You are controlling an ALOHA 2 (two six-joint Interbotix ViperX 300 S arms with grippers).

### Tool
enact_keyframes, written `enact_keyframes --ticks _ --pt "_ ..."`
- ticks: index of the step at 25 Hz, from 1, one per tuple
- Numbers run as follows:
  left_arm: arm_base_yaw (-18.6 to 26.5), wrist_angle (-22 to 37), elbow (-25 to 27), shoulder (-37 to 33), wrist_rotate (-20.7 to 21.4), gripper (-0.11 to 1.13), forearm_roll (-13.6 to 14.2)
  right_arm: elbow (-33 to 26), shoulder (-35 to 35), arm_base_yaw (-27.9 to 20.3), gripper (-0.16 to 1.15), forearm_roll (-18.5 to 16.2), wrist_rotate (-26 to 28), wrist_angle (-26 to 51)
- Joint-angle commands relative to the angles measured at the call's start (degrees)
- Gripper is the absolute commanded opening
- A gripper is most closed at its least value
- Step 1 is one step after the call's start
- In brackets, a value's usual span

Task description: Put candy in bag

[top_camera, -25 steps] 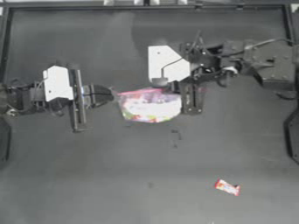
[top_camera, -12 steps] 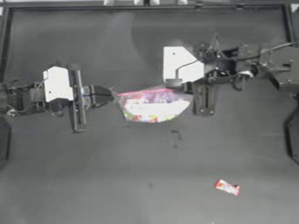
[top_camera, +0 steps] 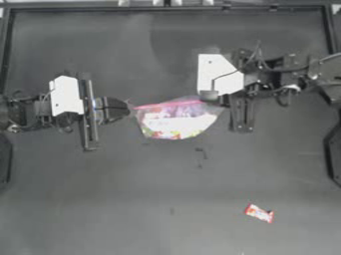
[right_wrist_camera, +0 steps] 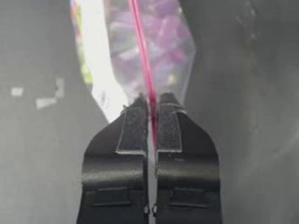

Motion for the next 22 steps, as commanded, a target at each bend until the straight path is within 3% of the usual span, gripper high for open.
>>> enact_keyframes --ticks 1,22 --pt "0.18 0.18 0.09 -2.64 -0.09 0.04 -0.09 0.62 -2.37 -1.76 0.03 -0.70 0.70 0.53" --pt "0.18 0.18 0.09 -2.11 -0.26 0.04 -0.18 6.06 -7.12 -2.72 0.03 0.53 1.41 -0.79"
